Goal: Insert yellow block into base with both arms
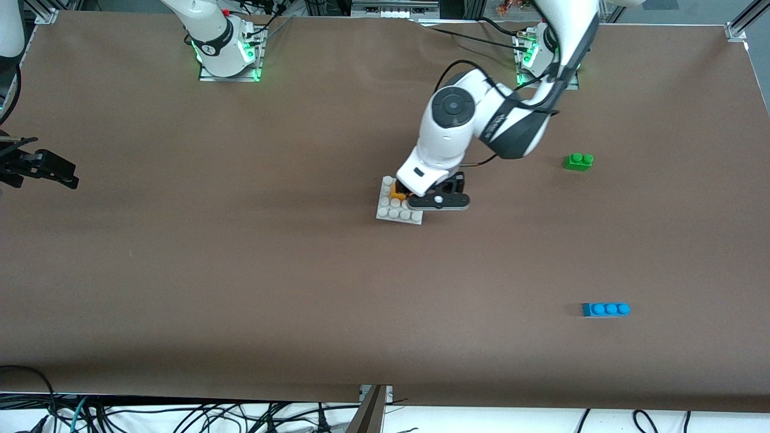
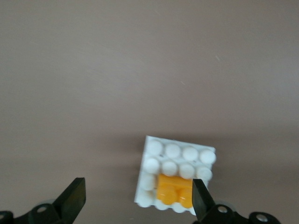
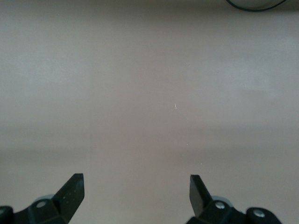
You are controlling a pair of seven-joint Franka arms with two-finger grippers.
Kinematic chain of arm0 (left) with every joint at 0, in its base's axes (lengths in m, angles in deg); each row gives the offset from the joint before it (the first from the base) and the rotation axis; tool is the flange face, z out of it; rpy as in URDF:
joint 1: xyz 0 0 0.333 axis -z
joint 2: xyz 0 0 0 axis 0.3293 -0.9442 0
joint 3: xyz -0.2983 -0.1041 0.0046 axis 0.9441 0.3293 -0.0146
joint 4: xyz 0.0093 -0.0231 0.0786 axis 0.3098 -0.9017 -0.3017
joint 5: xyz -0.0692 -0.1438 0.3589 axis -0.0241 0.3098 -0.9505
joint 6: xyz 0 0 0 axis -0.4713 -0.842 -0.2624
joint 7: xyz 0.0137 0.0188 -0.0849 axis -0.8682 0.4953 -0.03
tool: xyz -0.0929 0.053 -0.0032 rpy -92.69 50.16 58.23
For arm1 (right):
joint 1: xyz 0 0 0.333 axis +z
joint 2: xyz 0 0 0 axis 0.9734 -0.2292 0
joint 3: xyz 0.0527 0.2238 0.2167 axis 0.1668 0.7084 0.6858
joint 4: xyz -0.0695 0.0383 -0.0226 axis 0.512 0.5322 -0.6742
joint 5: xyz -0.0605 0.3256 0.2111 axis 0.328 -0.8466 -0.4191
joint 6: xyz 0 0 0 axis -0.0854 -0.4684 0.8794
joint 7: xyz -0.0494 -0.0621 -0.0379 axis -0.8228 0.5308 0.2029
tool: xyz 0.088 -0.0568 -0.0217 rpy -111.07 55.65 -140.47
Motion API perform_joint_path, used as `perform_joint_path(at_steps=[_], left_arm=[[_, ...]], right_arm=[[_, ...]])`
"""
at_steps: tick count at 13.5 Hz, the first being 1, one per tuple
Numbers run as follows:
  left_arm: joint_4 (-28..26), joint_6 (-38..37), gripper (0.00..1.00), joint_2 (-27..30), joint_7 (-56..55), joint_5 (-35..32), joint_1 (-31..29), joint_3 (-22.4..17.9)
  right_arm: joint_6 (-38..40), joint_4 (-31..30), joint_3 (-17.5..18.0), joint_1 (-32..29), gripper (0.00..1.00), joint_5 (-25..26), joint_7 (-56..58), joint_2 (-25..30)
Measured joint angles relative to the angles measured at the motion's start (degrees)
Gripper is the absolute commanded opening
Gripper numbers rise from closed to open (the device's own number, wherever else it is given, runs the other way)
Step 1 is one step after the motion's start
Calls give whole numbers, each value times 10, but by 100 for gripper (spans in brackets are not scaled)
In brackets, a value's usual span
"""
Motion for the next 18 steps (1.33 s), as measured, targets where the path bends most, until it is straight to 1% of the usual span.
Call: perform_joint_path(at_steps=[5, 8, 10, 13, 15, 16, 18], left_arm=[[0, -108, 100, 103, 14, 0, -72, -1], [-1, -184, 100, 166, 110, 0, -117, -6], [-2, -215, 100, 192, 183, 0, -135, -35], [-3, -240, 100, 216, 311, 12, -141, -112], [-5, -256, 100, 229, 371, 15, -145, -150], [-6, -262, 100, 235, 389, 19, -147, -163], [-8, -287, 100, 241, 402, 37, -155, -173]], right_arm=[[0, 0, 0, 0, 100, 0, 0, 0], [0, 0, 0, 0, 100, 0, 0, 0], [0, 0, 0, 0, 100, 0, 0, 0], [0, 0, 1, 0, 100, 0, 0, 0], [0, 0, 1, 0, 100, 0, 0, 0], [0, 0, 1, 0, 100, 0, 0, 0], [0, 0, 1, 0, 100, 0, 0, 0]])
